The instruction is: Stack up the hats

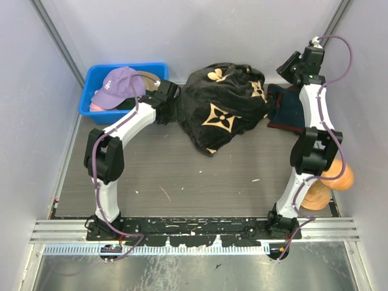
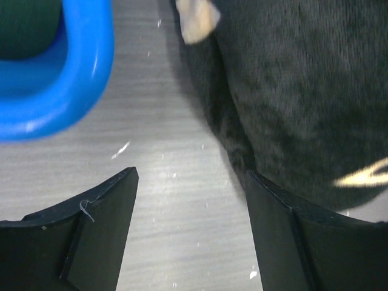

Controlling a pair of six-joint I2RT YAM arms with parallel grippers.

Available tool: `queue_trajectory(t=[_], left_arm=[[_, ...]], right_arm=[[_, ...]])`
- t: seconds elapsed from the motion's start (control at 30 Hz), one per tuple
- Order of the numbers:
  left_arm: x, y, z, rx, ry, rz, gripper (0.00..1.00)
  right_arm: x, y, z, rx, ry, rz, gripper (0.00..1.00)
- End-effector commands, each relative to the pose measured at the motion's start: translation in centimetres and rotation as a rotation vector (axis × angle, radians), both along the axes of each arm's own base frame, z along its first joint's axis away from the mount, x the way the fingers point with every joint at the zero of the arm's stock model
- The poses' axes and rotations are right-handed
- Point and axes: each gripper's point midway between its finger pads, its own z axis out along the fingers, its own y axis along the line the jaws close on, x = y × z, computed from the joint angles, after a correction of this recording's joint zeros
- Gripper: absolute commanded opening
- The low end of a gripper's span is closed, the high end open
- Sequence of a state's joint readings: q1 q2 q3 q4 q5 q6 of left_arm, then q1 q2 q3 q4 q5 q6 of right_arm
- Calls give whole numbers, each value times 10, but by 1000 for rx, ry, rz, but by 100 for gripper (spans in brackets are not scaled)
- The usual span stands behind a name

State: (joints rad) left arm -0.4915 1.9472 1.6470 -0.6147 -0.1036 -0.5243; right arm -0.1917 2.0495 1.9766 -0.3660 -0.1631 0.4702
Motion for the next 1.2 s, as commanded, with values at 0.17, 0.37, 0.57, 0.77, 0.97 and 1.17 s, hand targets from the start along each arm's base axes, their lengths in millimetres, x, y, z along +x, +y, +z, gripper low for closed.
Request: queue_trajectory(t=[0.17,0.37,0.57,0.77,0.97,1.17], left_arm=[[74,-17,-32,80,30,40,60],[128,-59,-37,-43,-35,37,42],[146,-132,-16,-344,-143,-75,36],[113,-219,-3,-496,-197,-325,37],[102,-248,7,-633,-195,-396,36],[98,-252,23,-634,-223,-423,39]], right_arm=[[-114,33,112,-18,-245,35,34],[-144,37,117,-26,-227,17,34],[-173,38,110,-65,-205,-17,34],[-186,37,103,-106,-184,-23,34],[-193,44,101,-97,-181,-6,34],[-199,53,104,-83,-188,18,33]])
